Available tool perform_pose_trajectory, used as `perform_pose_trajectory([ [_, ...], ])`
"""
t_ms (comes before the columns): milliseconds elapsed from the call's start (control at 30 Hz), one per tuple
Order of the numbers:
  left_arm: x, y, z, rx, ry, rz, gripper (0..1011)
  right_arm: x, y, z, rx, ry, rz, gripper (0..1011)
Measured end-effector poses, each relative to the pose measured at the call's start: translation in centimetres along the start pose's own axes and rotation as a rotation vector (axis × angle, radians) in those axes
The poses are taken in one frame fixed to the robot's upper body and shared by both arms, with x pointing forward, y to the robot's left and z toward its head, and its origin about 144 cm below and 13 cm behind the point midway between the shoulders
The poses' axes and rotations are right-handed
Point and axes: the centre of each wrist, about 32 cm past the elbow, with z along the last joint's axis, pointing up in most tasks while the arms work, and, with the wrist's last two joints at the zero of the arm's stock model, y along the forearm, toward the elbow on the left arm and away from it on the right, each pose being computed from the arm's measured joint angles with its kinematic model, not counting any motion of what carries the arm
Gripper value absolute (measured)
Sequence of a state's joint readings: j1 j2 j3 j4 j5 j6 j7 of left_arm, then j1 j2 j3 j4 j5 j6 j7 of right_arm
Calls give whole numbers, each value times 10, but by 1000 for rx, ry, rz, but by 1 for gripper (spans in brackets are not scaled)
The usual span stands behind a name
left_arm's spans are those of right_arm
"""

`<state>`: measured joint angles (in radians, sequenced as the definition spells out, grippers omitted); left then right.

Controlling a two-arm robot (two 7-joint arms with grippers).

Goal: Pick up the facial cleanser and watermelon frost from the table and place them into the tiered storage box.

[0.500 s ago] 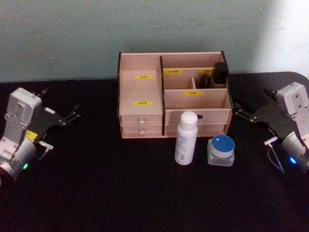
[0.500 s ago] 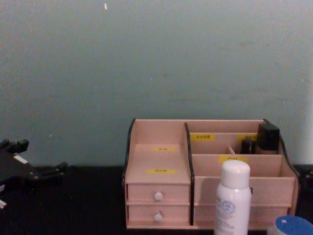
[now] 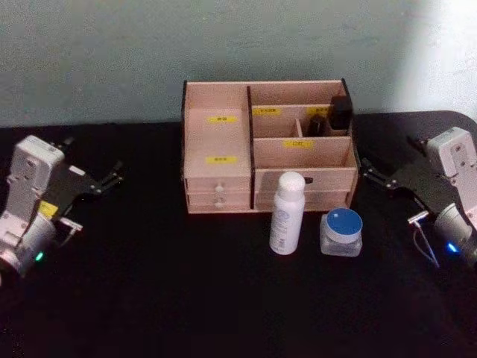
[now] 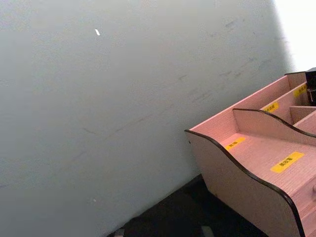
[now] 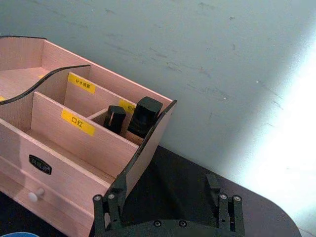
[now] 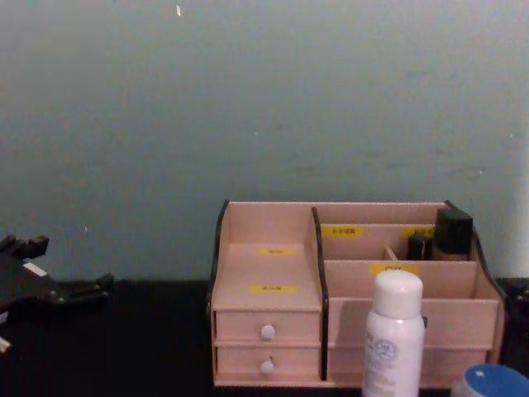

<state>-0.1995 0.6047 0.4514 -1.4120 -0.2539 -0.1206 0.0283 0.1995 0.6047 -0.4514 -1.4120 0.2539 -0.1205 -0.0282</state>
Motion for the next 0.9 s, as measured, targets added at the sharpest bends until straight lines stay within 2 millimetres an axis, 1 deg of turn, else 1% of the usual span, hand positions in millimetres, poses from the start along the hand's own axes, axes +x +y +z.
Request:
perform_pose_trajectory([
  [567,0,0,0,0,0,0,1001,2,0,1,3,2,-2,1003],
  [733,0,0,0,0,0,0,1001,10,-7,8,11,18,17,1003],
  [900,0,0,0,0,0,0,1001,18,-24,19,15,31,73,1002],
])
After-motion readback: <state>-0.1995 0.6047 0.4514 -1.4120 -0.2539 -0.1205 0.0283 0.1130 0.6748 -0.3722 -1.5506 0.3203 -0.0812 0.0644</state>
